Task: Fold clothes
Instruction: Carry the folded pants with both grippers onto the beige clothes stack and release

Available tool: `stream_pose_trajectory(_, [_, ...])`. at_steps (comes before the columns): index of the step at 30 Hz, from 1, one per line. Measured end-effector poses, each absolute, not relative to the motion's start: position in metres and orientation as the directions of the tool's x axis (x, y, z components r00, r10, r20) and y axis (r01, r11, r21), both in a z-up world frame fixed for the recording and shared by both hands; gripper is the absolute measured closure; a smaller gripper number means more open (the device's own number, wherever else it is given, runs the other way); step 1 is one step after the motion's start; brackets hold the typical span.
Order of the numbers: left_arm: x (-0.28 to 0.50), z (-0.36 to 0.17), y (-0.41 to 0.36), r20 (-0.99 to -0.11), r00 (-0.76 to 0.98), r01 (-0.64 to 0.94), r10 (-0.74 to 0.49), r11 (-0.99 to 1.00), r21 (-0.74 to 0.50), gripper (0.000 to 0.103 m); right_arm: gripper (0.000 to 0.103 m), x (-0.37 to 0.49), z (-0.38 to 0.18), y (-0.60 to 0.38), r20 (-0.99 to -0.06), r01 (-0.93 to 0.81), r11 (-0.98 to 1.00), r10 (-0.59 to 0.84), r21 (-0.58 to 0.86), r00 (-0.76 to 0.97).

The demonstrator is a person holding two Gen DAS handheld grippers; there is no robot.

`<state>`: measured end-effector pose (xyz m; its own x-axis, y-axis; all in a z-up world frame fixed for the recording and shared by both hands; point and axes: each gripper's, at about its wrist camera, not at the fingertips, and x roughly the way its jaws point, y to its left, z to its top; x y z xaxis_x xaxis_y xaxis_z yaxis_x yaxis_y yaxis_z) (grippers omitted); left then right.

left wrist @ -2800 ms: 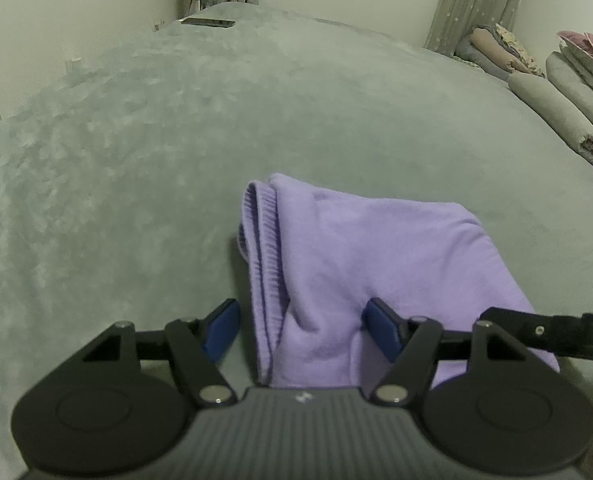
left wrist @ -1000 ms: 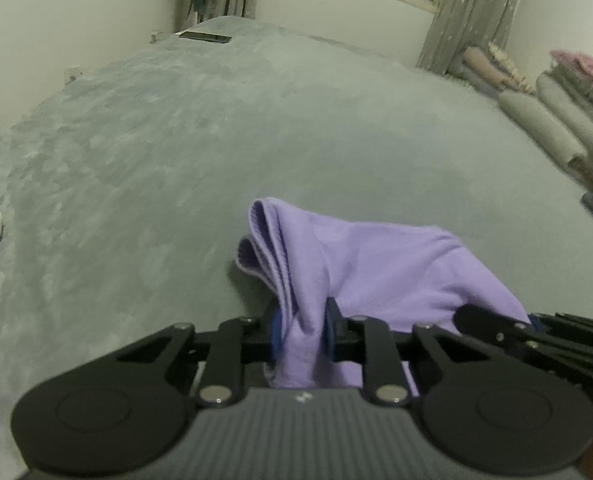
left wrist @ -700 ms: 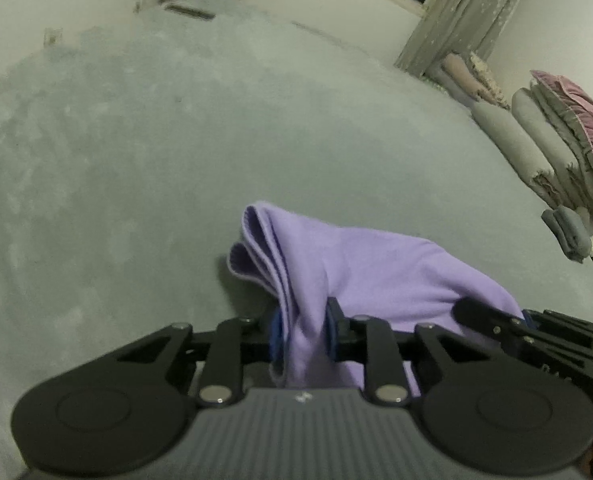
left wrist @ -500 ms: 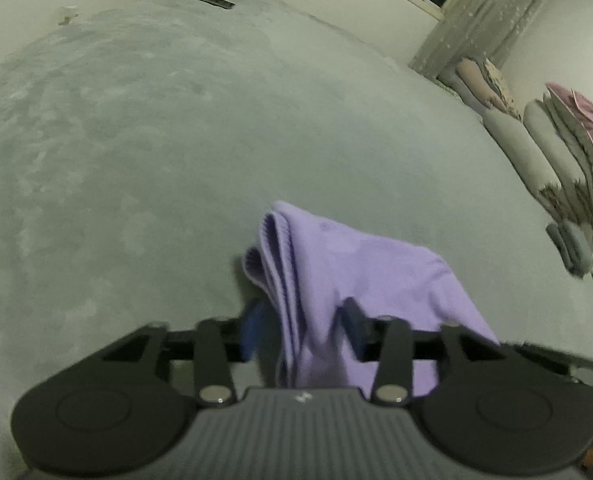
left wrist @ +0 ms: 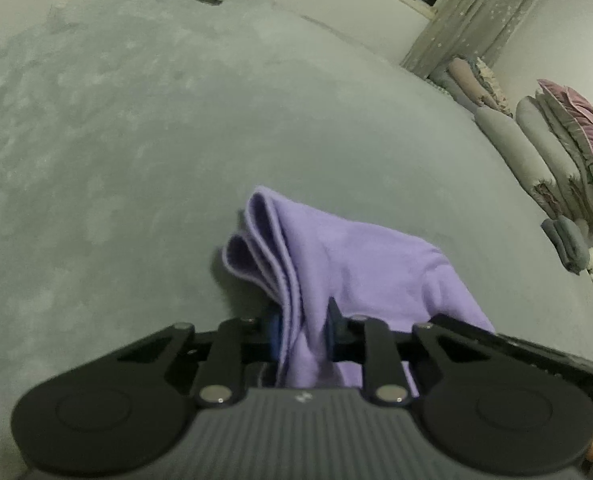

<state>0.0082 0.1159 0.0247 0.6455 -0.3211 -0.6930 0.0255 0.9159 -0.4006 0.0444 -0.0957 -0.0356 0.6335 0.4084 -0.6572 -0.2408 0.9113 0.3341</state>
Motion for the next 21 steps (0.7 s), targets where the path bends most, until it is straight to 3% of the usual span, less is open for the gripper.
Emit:
stream_pose_trajectory(4, [-0.002,0.040,0.118,-0.662,0.675,0.049,-0.325,0.916,-0.399,0.086,0.088,0.034,-0.021,-0.087,-0.622,-0.278,0.929,0.370,0.244,0.691])
stream_pose_trajectory(14, [-0.032,0.080,0.134,-0.611,0.739,0.047,-0.286,0.925,-0.376,0.086,0.088,0.027,-0.001,-0.066,-0.601,-0.277,0.937,0.349,0.212,0.719])
stream_pose_trajectory(21, [-0.094,0.143,0.221,-0.489,0.844,0.001,-0.218,0.914,-0.406,0.087,0.088,0.001,0.043,-0.014,-0.456,-0.380,0.883,0.469,0.277,0.756])
